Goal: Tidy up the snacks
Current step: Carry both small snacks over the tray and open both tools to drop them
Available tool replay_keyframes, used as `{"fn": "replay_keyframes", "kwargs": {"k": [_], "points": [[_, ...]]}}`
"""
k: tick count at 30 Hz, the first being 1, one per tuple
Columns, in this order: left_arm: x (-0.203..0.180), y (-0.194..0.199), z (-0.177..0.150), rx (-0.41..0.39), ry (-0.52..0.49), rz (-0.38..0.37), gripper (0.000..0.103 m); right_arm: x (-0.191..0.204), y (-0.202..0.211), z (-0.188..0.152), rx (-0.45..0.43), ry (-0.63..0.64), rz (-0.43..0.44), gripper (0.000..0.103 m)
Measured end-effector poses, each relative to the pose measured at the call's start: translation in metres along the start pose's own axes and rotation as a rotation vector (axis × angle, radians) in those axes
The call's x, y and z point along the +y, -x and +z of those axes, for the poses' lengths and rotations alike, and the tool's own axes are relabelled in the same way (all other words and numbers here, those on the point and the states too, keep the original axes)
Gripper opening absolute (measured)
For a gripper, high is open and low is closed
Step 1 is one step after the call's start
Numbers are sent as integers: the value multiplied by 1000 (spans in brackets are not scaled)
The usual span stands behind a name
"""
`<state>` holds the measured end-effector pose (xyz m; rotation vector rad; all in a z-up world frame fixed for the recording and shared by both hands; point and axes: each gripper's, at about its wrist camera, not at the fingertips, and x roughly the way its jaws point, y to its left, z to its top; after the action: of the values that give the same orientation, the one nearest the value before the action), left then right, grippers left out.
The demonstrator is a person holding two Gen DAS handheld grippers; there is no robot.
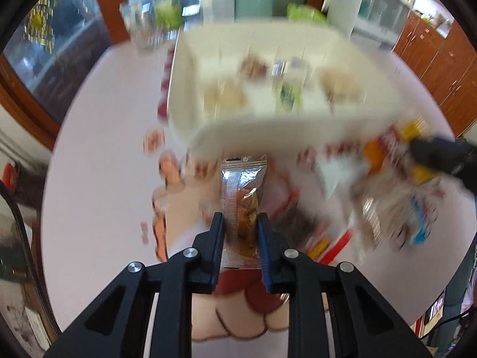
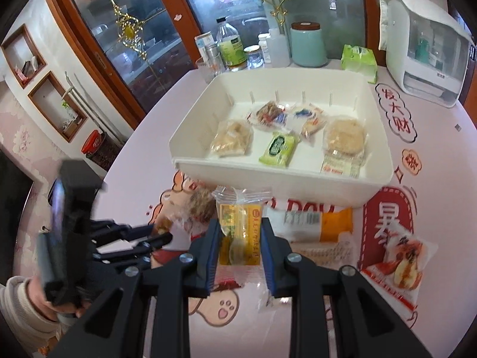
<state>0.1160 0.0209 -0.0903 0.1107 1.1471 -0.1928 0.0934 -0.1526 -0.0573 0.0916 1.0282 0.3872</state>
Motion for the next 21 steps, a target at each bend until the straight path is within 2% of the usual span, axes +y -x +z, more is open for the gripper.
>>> {"fn": "replay_keyframes", "kwargs": {"k": [5,9,16,21], "points": [[-11,31,63,-116,-21,6,20,-15,5,34,-46,-23,-19,26],[-22,40,110,-181,-31,21,20,-29,10,64,-82,-57,-34,26],[-40,37,164,-220,-31,30,20,-52,17,112,-140,-105,-76,26],[-47,20,183,-212,-24,42,20,-67,7,136,-144,-127,-124,27]]}}
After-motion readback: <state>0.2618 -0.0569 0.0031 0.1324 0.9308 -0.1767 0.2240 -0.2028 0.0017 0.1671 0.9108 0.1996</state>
